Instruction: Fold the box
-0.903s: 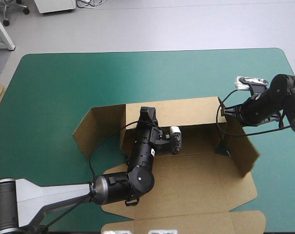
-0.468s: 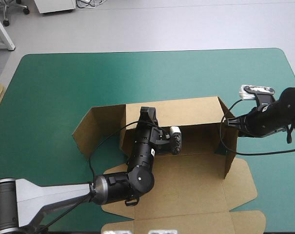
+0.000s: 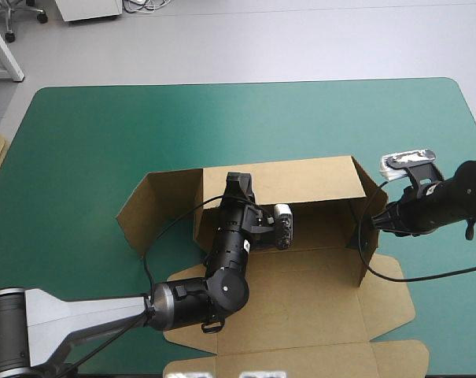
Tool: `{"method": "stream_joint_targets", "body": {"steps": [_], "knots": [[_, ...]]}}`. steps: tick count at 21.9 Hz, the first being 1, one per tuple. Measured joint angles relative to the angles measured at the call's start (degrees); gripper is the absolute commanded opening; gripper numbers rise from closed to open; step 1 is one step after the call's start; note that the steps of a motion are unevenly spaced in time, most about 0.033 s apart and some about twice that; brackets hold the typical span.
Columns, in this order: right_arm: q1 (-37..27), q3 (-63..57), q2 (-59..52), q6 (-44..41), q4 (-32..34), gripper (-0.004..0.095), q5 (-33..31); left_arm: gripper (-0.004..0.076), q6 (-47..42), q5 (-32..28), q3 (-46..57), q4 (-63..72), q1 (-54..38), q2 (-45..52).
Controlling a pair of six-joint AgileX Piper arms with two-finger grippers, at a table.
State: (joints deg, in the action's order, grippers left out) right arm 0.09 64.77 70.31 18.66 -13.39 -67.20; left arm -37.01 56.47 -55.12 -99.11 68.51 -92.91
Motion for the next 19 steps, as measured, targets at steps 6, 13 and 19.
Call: {"method": "stream_joint_targets", "body": {"steps": [6,13,19], "knots": [[0.0,-1.89,-0.3,8.85,-1.59,0.0618,2.35,-0.001,0.0,0.0,0.0,0.0,0.0,0.0],[0.0,-2.48,-0.34,17.44,-7.42,0.0868,5.37,-0.001,-0.01,0.04,0.0,0.03,0.0,0.0],[0.0,-4.76,-0.34,21.43,-11.41,0.0868,7.17,-0.001,-0.01,0.07,0.0,-0.02,0.0,0.0]]}}
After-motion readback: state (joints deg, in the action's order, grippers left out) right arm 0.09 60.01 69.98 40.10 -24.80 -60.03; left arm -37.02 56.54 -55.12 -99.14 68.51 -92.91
